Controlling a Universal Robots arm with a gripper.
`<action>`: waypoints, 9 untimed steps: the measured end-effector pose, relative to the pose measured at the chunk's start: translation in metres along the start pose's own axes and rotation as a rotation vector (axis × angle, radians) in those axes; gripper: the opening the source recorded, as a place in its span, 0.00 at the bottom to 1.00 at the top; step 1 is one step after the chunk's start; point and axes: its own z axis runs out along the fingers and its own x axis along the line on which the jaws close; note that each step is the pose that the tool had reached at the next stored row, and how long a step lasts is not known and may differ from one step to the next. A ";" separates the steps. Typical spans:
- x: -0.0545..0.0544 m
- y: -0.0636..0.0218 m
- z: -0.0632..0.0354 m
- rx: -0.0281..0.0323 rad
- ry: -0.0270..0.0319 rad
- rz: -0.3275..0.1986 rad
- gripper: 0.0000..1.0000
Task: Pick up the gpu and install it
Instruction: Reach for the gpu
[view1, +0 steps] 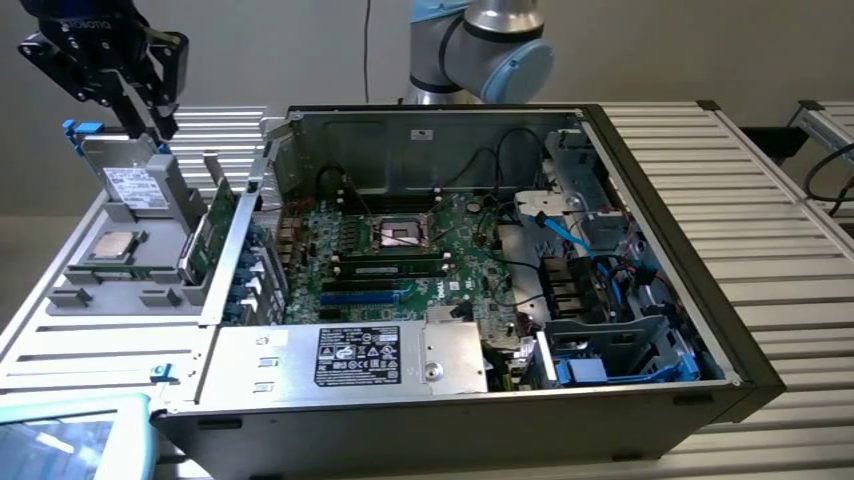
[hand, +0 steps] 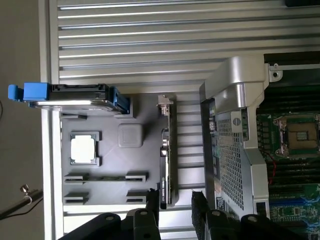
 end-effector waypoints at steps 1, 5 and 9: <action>0.001 0.0000 0.0000 0.0000 0.0000 0.000 0.40; 0.006 -0.0002 -0.0001 0.0000 0.0000 0.000 0.40; 0.009 -0.0003 -0.0001 0.0000 0.0001 -0.001 0.40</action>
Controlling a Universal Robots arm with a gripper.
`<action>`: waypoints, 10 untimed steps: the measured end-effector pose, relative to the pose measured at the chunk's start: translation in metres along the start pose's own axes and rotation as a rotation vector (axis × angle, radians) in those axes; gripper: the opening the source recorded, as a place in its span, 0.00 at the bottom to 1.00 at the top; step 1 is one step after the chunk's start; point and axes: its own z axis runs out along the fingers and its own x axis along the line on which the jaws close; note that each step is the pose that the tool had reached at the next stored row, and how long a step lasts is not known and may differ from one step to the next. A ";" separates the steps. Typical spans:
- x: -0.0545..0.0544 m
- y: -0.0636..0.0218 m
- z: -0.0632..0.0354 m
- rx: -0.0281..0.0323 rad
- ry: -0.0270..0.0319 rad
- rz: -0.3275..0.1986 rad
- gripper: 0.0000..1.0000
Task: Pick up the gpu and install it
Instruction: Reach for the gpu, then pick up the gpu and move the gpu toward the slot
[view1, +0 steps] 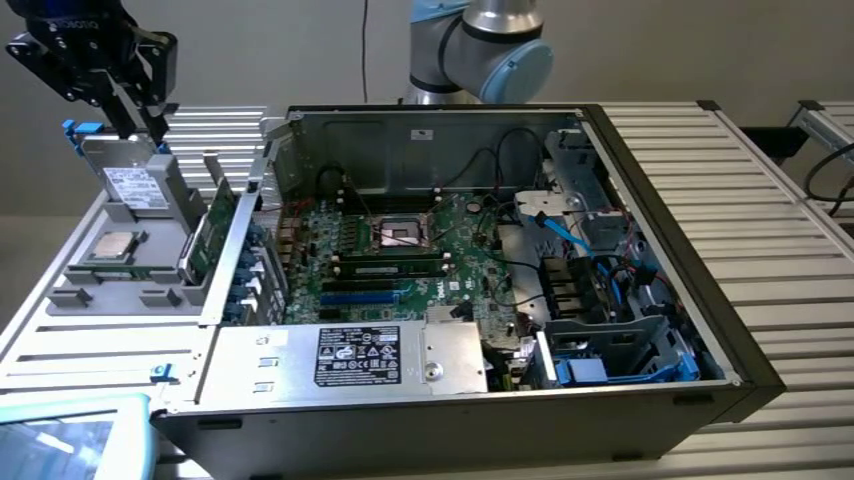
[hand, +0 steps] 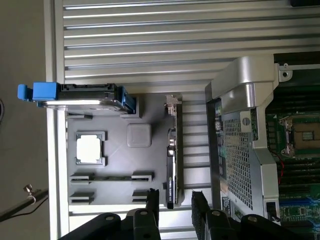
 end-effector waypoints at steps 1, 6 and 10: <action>0.000 0.0000 0.0000 0.0000 0.0000 0.000 0.40; 0.000 0.0000 0.0000 0.0000 0.0000 0.000 0.40; 0.000 0.0000 0.0000 0.0000 0.0000 0.000 0.40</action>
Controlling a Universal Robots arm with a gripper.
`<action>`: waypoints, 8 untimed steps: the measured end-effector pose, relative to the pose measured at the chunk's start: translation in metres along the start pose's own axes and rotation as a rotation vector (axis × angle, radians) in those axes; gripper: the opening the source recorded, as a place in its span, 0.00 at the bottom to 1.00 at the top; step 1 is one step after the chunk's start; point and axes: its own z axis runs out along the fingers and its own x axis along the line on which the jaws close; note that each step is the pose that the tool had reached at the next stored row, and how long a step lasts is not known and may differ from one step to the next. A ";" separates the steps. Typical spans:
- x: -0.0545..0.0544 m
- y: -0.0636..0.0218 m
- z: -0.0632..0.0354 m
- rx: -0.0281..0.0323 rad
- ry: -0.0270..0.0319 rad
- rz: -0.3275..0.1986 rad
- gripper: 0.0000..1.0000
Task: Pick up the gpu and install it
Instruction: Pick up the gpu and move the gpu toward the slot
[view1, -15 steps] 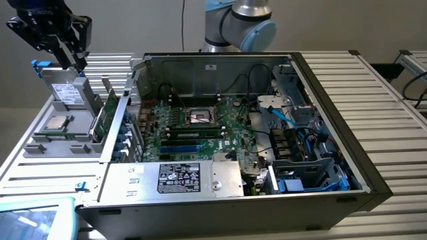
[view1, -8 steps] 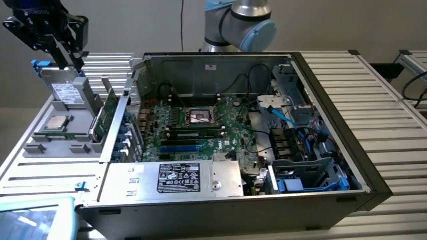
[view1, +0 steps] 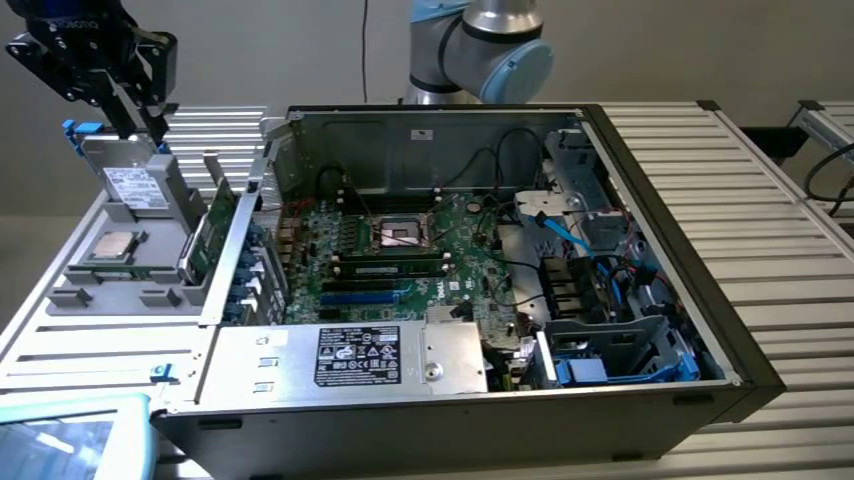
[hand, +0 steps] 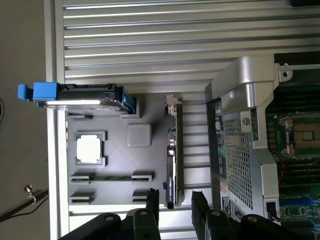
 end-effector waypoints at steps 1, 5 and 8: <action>0.000 0.0000 0.0000 0.0000 0.0000 0.000 0.40; 0.000 -0.0001 0.0012 0.0000 0.0001 0.000 0.40; 0.000 -0.0003 0.0067 -0.0006 0.0000 0.000 0.40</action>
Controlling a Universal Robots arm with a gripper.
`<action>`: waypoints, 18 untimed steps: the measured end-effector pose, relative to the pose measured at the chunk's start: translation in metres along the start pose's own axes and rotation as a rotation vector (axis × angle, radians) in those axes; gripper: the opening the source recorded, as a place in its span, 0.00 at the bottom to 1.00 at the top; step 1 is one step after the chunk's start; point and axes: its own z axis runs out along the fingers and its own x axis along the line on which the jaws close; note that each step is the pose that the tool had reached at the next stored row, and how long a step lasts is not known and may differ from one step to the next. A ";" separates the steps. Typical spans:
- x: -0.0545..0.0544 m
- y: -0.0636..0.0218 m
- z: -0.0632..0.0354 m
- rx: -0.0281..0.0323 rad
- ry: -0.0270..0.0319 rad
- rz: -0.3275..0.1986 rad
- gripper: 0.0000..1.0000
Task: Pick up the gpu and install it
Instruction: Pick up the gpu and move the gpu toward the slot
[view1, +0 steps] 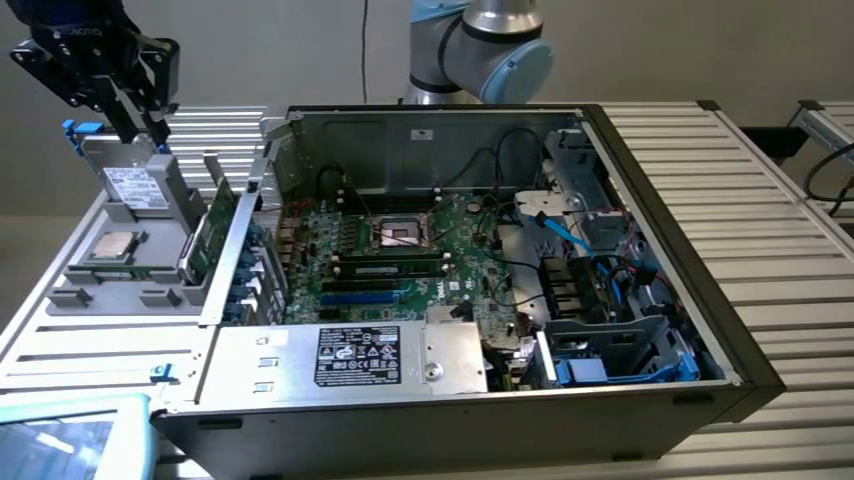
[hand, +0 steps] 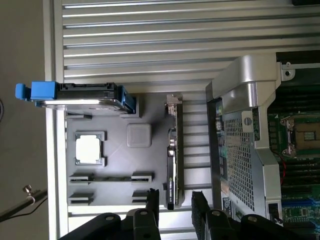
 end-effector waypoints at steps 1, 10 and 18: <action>0.000 -0.0001 0.0018 -0.0001 0.0000 0.000 0.40; 0.001 -0.0009 0.0181 -0.0002 0.0000 0.000 0.40; 0.001 -0.0016 0.0327 -0.0002 0.0000 0.000 0.40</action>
